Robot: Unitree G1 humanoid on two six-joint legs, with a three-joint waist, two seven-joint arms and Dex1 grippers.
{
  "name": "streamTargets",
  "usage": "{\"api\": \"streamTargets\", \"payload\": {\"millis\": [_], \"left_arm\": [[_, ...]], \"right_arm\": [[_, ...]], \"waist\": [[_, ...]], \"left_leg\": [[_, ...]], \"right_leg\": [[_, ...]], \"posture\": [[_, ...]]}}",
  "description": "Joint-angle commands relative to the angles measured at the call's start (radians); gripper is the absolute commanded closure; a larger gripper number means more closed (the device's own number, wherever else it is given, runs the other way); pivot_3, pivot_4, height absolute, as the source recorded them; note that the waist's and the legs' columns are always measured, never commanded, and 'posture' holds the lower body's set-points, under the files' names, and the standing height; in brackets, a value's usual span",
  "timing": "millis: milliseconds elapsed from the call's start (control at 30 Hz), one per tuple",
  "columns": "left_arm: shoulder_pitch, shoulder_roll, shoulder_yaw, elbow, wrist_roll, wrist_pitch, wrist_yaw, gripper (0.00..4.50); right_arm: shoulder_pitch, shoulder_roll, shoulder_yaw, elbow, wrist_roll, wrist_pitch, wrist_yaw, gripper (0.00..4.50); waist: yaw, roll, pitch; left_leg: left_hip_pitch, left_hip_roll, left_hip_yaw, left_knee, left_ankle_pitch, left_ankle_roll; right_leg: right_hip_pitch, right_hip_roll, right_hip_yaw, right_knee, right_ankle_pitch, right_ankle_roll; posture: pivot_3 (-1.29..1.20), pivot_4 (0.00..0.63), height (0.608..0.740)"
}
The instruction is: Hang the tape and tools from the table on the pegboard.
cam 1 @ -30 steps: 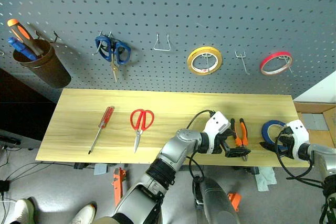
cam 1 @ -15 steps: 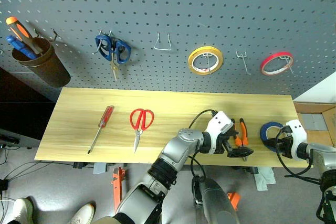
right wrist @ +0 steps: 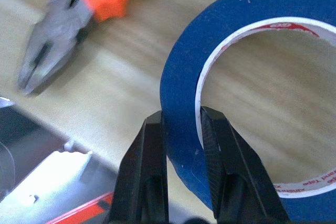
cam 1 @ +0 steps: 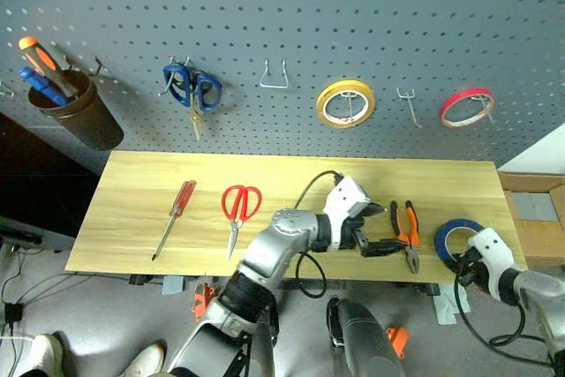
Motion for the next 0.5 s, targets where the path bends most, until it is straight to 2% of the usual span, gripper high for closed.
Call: {"api": "streamTargets", "payload": {"millis": [33,133,233,333,500], "left_arm": [[0.029,0.056,0.046,-0.152,-0.065,0.055,-0.015,0.0],[0.037,0.104,0.111,-0.241,-0.136,0.147,0.003,0.0],[0.039,0.144,0.164,-0.306,-0.182,0.215,0.029,0.0],[0.052,0.188,0.237,-0.388,-0.247,0.296,0.063,0.0],[0.078,0.267,0.345,-0.505,-0.353,0.411,0.114,0.0]], "right_arm": [[0.089,0.008,-0.043,-0.274,-0.087,-0.033,-0.11,4.14],[0.135,0.018,-0.031,-0.439,-0.187,-0.061,-0.191,4.14],[0.142,0.025,0.004,-0.518,-0.281,-0.095,-0.245,4.14],[0.13,0.035,0.045,-0.566,-0.356,-0.134,-0.279,4.14],[0.042,0.052,0.116,-0.578,-0.434,-0.217,-0.303,4.14]], "waist": [[-0.007,0.0,-0.005],[-0.016,-0.001,-0.012],[-0.018,-0.006,-0.034],[-0.02,-0.012,-0.049],[-0.024,-0.014,-0.064]], "left_leg": [[0.0,0.0,0.0,0.0,0.0,0.0],[0.0,0.0,-0.002,0.0,0.001,-0.002],[0.0,0.0,-0.003,0.0,0.002,-0.003],[0.0,0.0,-0.003,0.0,0.003,-0.002],[0.001,0.0,-0.003,0.001,0.003,-0.002]], "right_leg": [[0.0,0.0,0.0,0.0,0.0,0.0],[0.0,0.0,-0.002,0.001,0.0,0.0],[0.0,0.0,-0.002,0.002,0.0,0.0],[0.0,0.0,-0.003,0.002,0.0,0.0],[0.0,0.0,-0.002,0.003,0.0,0.0]], "posture": [[-0.03,0.227,0.74],[-0.05,0.208,0.74],[-0.05,0.196,0.74],[-0.06,0.183,0.74],[-0.04,0.164,0.74]]}}
